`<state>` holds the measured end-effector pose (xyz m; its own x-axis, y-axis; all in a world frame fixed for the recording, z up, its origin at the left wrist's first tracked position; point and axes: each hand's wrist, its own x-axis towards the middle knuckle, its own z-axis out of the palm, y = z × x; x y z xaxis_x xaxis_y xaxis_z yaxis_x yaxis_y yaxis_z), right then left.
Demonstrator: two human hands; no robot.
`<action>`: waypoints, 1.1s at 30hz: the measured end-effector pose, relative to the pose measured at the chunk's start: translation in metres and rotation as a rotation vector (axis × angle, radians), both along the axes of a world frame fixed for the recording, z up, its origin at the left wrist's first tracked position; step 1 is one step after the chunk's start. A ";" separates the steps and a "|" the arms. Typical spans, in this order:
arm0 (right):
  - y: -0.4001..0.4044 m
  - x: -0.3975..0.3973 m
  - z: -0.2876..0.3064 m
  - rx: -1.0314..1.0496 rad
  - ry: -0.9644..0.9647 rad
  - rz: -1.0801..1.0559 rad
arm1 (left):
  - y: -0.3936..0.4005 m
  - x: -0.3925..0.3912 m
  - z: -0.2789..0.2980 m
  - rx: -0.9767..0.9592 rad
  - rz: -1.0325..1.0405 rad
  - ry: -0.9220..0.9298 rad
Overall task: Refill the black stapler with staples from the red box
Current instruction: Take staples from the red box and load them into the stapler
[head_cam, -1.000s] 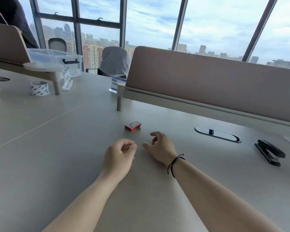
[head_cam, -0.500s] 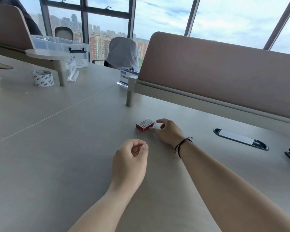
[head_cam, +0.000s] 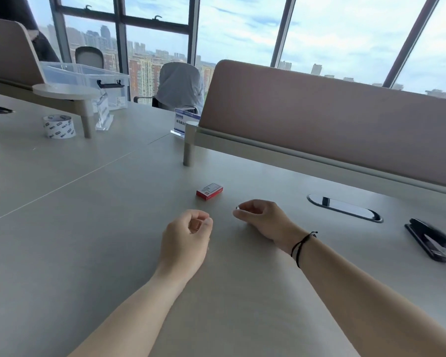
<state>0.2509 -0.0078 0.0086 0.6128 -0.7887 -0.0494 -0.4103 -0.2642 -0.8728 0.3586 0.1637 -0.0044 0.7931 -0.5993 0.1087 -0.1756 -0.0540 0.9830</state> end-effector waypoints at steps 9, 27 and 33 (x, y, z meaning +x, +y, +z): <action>0.061 -0.149 0.018 0.324 -0.207 0.059 | 0.011 -0.050 0.010 0.125 -0.348 -0.250; 0.169 -0.309 0.025 0.005 -0.165 -0.027 | 0.051 -0.213 0.045 0.112 -0.873 -0.381; 0.175 -0.317 0.022 -0.148 -0.085 -0.082 | 0.053 -0.224 0.046 0.073 -0.922 -0.392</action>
<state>-0.0657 0.1675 0.0302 0.5436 -0.8307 0.1199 -0.3620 -0.3610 -0.8595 0.1347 0.2168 0.0417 -0.0680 -0.9771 0.2015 -0.4897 0.2087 0.8465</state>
